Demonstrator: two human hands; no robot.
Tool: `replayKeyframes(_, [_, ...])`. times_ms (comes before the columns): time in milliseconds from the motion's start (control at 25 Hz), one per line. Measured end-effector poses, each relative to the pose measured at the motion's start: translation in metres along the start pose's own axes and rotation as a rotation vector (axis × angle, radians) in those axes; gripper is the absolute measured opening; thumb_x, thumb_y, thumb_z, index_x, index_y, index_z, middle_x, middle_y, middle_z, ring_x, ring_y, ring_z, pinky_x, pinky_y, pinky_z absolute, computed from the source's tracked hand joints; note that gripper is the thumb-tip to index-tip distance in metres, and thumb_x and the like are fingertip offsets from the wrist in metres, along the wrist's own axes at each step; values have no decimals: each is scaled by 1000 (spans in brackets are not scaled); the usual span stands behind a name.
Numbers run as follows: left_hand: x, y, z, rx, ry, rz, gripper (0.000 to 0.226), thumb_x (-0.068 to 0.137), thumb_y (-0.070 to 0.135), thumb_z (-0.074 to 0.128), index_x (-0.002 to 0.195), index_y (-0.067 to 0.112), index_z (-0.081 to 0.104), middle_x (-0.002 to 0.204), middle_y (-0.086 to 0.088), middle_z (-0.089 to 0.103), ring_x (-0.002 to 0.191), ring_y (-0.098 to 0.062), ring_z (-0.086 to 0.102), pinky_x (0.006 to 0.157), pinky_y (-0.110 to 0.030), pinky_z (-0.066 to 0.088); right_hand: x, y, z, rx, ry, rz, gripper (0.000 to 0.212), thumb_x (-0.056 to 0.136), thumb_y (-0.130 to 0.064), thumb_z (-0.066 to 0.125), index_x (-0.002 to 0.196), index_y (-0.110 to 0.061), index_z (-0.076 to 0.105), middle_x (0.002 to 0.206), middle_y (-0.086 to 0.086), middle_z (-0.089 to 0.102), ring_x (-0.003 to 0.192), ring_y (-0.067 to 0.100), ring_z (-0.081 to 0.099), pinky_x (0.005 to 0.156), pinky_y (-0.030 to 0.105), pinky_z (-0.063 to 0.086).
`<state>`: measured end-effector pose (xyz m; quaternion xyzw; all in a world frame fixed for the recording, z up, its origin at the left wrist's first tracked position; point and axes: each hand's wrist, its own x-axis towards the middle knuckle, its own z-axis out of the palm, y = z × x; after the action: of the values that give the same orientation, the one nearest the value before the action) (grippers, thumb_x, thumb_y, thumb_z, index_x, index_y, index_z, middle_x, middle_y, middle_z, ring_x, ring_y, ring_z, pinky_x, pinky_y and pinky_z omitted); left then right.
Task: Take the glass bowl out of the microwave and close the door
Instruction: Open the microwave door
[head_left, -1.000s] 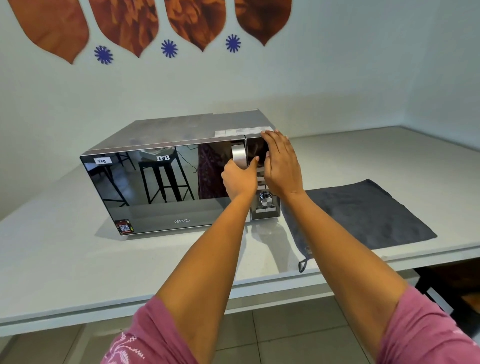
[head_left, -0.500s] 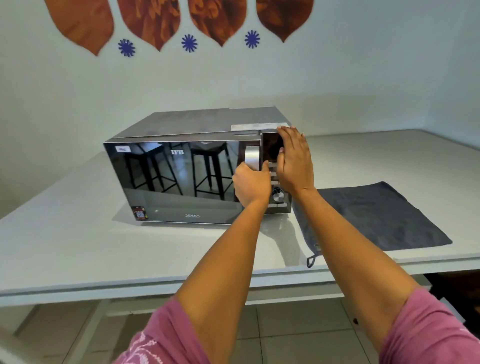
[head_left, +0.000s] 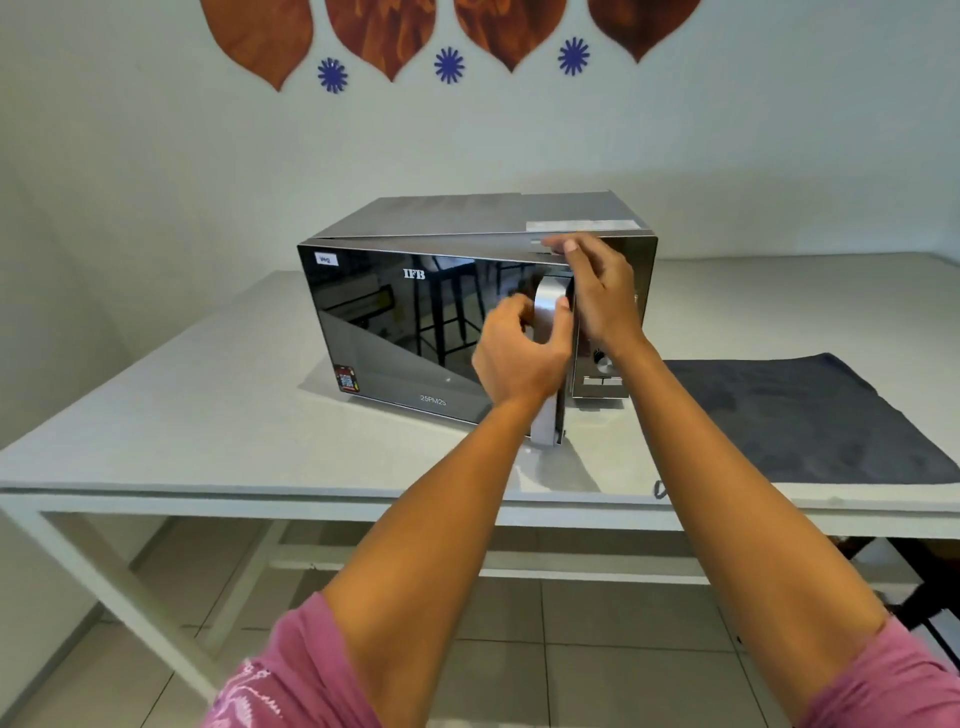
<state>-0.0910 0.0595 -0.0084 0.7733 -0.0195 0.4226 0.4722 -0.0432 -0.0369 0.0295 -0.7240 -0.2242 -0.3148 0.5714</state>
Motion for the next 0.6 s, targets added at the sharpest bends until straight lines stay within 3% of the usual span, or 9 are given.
replayKeyframes(120, [26, -1, -29, 33, 132, 234, 25, 87, 42, 54, 80, 19, 56, 82, 9, 53, 79, -11, 51, 73, -28, 34, -8, -10, 10, 63, 1, 17, 31, 105, -15, 47, 108, -1, 75, 109, 9, 75, 107, 19, 69, 99, 34, 54])
replayKeyframes(240, [61, 10, -45, 231, 171, 102, 28, 88, 44, 49, 92, 18, 59, 99, 4, 55, 98, -14, 51, 84, -28, 26, -20, -20, 15, 131, 39, 12, 28, 102, -16, 52, 105, -2, 76, 103, 8, 77, 104, 19, 72, 98, 36, 56])
replayKeyframes(360, [95, 16, -59, 537, -89, -87, 54, 88, 50, 40, 117, 10, 60, 129, -7, 54, 125, -26, 42, 102, -37, 27, -35, -33, 17, 220, 23, -36, 28, 99, -18, 54, 101, -2, 78, 97, 4, 78, 98, 16, 74, 93, 32, 57])
replayKeyframes(440, [112, 18, -74, 736, -336, -213, 71, 89, 54, 33, 139, 5, 47, 150, -15, 38, 142, -32, 24, 115, -46, 15, -45, -41, 20, 301, -17, -81, 29, 100, -18, 53, 102, -1, 76, 99, 8, 78, 98, 19, 75, 93, 36, 58])
replayKeyframes(520, [124, 15, -88, 835, -540, -303, 72, 91, 52, 28, 146, 7, 38, 157, -18, 26, 146, -35, 15, 119, -50, 7, -56, -49, 26, 359, -74, -134, 32, 101, -18, 50, 102, 1, 76, 100, 10, 78, 99, 17, 74, 92, 32, 58])
replayKeyframes(600, [133, 12, -98, 837, -747, -326, 67, 95, 49, 24, 148, 9, 34, 159, -17, 22, 146, -33, 18, 118, -49, 11, -63, -59, 36, 384, -134, -185, 35, 101, -18, 49, 101, 4, 77, 101, 11, 78, 104, 15, 74, 93, 28, 56])
